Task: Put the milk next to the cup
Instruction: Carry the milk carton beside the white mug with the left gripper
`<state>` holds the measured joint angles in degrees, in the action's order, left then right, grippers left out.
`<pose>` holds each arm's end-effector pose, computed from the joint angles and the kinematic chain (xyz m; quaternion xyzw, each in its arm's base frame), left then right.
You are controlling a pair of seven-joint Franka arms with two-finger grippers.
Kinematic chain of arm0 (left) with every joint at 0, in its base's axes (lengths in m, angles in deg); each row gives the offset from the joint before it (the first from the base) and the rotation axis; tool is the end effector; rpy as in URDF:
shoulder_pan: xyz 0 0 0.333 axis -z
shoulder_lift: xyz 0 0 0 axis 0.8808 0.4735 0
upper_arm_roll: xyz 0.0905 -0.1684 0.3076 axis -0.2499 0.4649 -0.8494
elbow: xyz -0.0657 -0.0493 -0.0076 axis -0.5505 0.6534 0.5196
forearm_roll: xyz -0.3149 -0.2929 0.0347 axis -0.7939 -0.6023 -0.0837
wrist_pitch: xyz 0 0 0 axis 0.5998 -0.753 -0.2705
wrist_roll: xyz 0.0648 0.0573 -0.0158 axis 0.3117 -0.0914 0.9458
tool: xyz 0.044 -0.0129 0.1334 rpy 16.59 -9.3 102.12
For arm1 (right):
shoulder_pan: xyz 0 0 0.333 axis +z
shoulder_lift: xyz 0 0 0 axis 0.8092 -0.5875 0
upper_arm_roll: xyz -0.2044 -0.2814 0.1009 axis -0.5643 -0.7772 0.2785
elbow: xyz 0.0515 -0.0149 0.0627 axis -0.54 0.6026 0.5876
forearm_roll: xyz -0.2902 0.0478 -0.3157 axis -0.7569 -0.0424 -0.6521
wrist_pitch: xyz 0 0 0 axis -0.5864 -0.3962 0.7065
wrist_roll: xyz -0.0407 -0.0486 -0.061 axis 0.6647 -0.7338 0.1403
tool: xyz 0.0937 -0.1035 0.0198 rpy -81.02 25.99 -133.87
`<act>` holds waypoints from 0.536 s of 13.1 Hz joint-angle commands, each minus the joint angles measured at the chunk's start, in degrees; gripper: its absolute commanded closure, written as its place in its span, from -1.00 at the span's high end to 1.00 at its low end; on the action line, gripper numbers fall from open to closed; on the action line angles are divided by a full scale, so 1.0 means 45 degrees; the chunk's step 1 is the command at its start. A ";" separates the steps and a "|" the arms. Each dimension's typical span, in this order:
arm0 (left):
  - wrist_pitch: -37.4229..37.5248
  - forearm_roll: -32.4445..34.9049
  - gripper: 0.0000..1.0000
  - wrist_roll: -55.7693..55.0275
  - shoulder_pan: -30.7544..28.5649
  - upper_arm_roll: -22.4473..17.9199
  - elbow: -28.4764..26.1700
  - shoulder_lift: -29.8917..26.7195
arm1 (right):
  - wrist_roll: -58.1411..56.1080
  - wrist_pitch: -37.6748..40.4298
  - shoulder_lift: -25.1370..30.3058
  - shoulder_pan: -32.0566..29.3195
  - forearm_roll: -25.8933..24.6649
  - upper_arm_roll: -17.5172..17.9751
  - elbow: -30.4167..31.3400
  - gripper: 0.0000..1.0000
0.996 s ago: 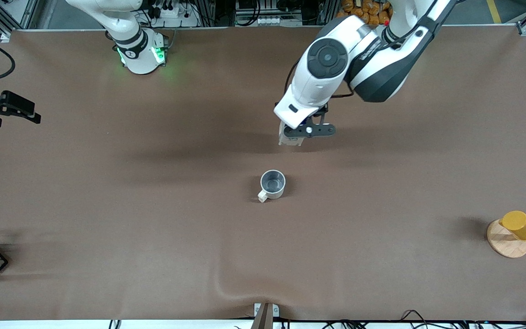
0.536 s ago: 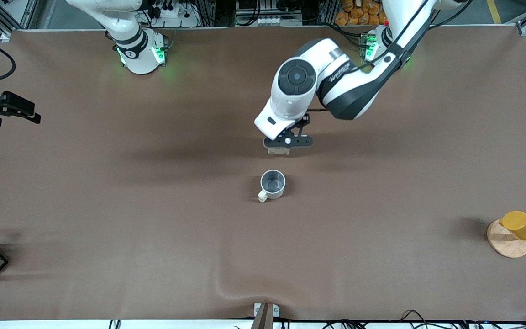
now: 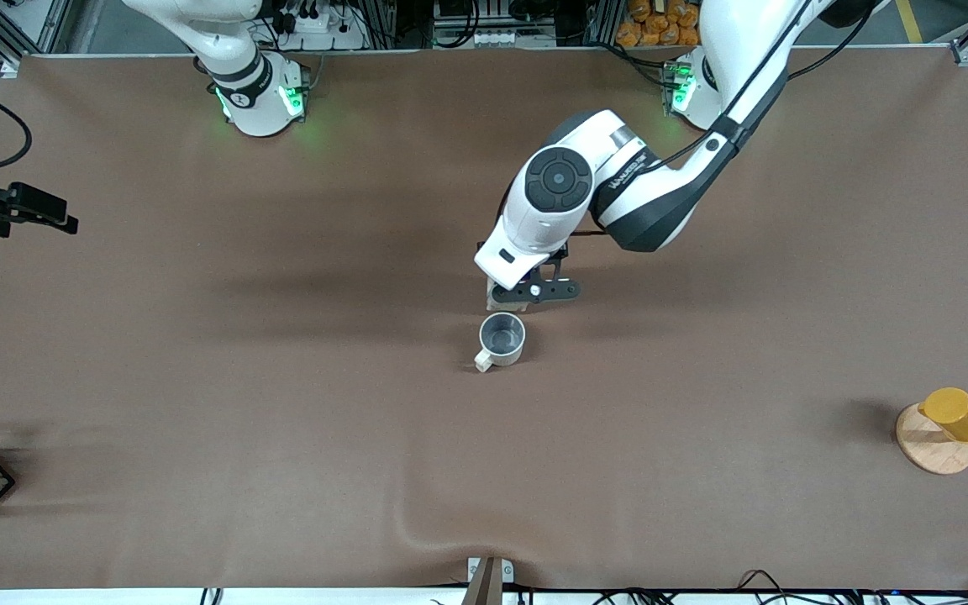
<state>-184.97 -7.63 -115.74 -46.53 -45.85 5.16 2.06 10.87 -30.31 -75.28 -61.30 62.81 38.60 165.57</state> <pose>0.5543 -0.5082 0.3666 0.9947 0.0381 -0.0823 0.0483 0.5858 -0.0595 0.6009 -0.9978 -0.0083 0.0596 0.0281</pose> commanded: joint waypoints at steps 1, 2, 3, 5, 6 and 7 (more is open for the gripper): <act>-0.0140 0.0398 -0.13 -0.0450 0.1245 -0.1074 0.0300 0.0236 | -0.0128 0.0128 0.0302 -0.0470 0.0044 0.0234 0.0181 1.00; -0.0140 0.0379 -0.13 -0.0450 0.1540 -0.1389 0.0320 0.0217 | -0.0128 0.0129 0.0283 -0.0471 0.0044 0.0234 0.0161 1.00; -0.0121 0.0379 -0.12 -0.0470 0.1581 -0.1469 0.0320 0.0139 | -0.0109 0.0129 0.0283 -0.0452 0.0064 0.0234 0.0181 1.00; -0.0081 0.0418 -0.12 -0.0508 0.1601 -0.1489 0.0320 0.0158 | -0.0128 0.0129 0.0341 -0.0413 0.0064 0.0254 0.0161 1.00; -0.0101 0.0418 -0.12 -0.0605 0.1640 -0.1509 0.0339 0.0197 | -0.0128 0.0129 0.0380 -0.0413 0.0064 0.0254 0.0161 1.00; -0.0101 0.0437 -0.13 -0.0626 0.1660 -0.1509 0.0339 0.0236 | -0.0128 0.0225 0.0496 -0.0413 0.0064 0.0254 0.0181 1.00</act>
<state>-185.67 -7.47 -116.69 -40.05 -52.03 5.54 2.69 10.82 -30.03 -75.02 -61.98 62.81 38.74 165.56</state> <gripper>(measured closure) 0.559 0.000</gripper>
